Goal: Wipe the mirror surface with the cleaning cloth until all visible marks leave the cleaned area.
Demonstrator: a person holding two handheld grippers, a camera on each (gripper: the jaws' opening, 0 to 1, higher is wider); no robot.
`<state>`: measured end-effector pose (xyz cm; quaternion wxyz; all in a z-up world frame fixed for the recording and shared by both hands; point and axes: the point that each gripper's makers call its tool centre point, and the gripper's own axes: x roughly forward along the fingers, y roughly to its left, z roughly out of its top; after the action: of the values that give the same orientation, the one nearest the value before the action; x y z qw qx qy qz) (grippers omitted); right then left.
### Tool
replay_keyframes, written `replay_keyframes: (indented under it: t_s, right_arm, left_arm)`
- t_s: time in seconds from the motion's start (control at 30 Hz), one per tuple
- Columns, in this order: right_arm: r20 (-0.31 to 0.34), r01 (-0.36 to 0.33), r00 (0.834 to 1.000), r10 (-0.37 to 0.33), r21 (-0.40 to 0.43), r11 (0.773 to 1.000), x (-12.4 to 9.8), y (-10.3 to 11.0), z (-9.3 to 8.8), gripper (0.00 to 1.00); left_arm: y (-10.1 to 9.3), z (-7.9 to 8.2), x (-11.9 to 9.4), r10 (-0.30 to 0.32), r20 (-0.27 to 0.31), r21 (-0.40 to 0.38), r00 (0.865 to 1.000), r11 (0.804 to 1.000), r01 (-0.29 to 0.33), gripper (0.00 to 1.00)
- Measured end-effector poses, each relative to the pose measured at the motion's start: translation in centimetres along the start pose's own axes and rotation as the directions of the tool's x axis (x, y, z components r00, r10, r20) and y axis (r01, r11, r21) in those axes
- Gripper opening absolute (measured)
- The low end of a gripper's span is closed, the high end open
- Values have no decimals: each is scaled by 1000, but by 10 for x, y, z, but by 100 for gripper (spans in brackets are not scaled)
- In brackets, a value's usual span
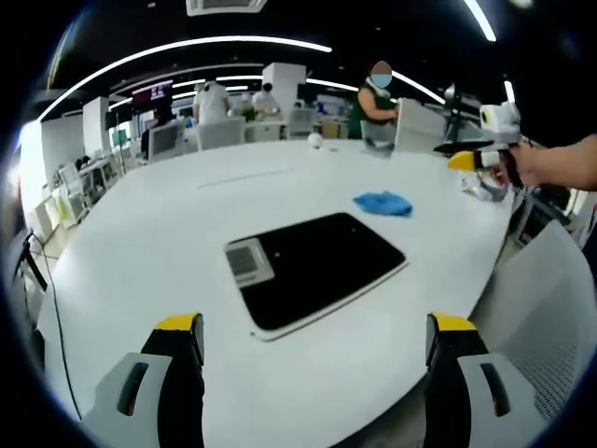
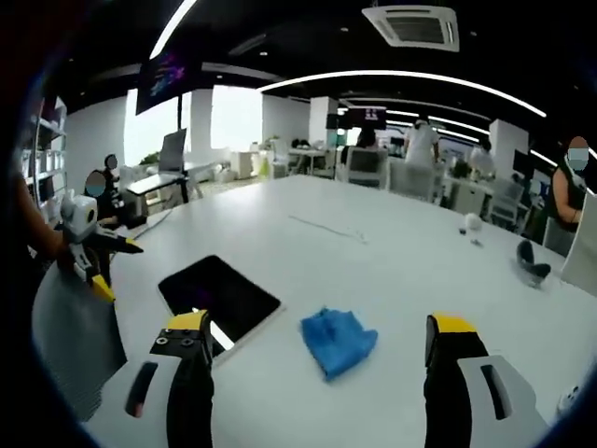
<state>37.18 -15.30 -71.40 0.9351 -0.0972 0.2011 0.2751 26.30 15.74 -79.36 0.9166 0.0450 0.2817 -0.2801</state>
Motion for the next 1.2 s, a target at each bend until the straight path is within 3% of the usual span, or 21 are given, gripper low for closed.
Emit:
replay_keyframes:
  t_s: [0.2, 0.37, 0.53, 0.7, 1.03, 1.2]
  right_arm:
    - [18, -2, 1000, 3, -25, 1000, 23, -12, 11, 91]
    - [1, -6, 1000, 6, -38, 999, 42, -15, 4, 86]
    - [-78, -6, 997, -1, -84, 996, 63, -19, -24, 73]
    - [-155, -26, 988, 16, -68, 997, 83, -18, -55, 58]
    - [-196, -20, 981, 16, -20, 1000, 105, -22, -80, 49]
    - [-224, -19, 974, 18, -4, 1000, 112, -22, -89, 39]
  left_arm:
    - [0, -1, 0, -1, -3, 4, 1000, 1000, 1, 100]
    - [0, 0, 0, 0, -2, 2, 1000, 1000, 0, 100]
    - [1, -1, -1, 1, -4, 9, 1000, 1000, -1, 100]
    - [1, -1, 0, 2, -6, 14, 1000, 1000, -2, 100]
    - [1, -2, 0, -2, -15, 21, 1000, 1000, 2, 100]
    - [-2, -3, 1, -12, -19, 15, 1000, 1000, 12, 100]
